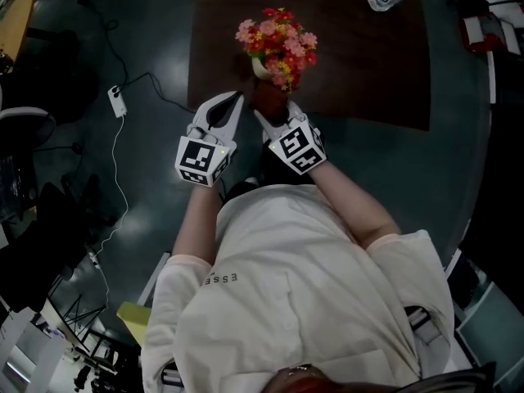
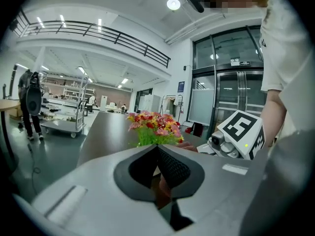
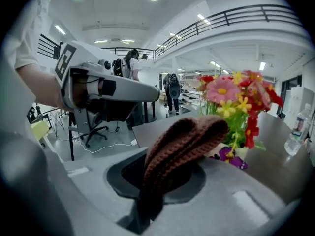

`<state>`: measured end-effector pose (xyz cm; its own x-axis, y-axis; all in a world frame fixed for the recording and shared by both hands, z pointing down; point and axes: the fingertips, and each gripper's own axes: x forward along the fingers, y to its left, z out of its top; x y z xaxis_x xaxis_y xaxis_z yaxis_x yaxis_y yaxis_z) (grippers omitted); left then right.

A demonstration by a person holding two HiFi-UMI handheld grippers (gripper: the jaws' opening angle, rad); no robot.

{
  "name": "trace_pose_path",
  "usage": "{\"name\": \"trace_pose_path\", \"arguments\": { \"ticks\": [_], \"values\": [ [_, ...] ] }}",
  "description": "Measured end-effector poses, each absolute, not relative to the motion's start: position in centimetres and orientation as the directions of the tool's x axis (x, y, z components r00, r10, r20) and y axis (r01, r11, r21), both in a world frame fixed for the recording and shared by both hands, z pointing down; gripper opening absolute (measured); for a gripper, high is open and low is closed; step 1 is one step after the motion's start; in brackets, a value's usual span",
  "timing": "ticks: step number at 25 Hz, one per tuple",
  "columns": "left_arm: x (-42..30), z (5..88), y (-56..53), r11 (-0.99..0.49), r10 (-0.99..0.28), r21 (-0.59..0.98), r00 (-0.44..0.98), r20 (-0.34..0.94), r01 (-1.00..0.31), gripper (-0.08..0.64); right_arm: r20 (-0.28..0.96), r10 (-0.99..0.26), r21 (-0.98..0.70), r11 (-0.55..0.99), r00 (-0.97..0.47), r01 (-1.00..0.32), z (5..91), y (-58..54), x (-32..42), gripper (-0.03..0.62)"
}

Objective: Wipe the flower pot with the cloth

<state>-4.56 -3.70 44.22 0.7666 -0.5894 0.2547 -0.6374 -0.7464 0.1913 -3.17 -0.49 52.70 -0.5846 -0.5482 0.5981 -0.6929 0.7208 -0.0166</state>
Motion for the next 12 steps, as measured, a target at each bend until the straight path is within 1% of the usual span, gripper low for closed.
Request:
{"name": "trace_pose_path", "arguments": {
  "ticks": [8, 12],
  "values": [
    [-2.3, 46.8, -8.3, -0.770, -0.529, 0.196, 0.780, 0.336, -0.607, 0.014, 0.612, -0.441, -0.070, 0.797, -0.657, -0.600, 55.2, -3.1, -4.6, 0.046],
    [-0.2, 48.2, -9.7, -0.820, -0.481, 0.120, 0.788, 0.384, -0.559, 0.014, 0.617, -0.422, -0.127, 0.780, -0.664, -0.613, 56.1, -3.5, -4.6, 0.046]
  ]
}}
